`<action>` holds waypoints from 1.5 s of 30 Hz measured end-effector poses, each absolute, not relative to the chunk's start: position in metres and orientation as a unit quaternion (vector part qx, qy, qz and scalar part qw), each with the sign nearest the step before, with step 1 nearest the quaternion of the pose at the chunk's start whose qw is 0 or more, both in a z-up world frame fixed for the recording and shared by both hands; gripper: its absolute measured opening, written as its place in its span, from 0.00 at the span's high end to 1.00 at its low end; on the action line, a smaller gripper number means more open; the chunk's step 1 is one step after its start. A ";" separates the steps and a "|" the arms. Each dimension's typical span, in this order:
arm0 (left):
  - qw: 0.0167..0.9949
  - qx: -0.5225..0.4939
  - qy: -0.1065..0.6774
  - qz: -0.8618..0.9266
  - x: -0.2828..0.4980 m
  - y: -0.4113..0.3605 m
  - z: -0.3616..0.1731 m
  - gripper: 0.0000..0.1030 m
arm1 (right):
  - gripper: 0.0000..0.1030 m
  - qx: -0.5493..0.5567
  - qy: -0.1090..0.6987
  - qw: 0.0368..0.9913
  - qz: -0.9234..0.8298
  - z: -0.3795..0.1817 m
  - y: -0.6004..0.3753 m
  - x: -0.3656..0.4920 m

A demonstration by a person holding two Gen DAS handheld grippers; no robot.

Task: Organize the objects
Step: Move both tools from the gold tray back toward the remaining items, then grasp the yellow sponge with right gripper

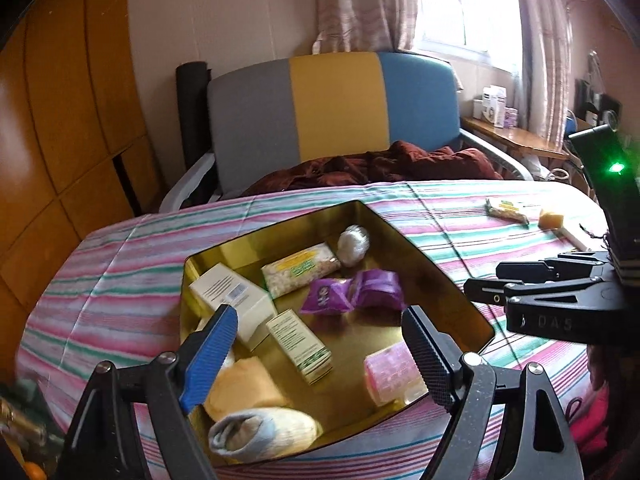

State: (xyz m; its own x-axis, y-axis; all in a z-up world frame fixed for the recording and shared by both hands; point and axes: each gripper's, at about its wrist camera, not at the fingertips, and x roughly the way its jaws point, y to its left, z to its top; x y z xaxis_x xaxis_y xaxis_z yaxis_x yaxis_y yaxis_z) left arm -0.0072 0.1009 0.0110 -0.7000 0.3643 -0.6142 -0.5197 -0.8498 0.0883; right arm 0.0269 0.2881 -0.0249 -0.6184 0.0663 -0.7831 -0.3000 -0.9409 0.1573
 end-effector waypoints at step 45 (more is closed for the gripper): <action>0.382 -0.338 0.184 0.840 0.005 0.229 -0.010 0.17 | 0.52 -0.397 0.354 0.394 0.750 -0.043 0.603 0.185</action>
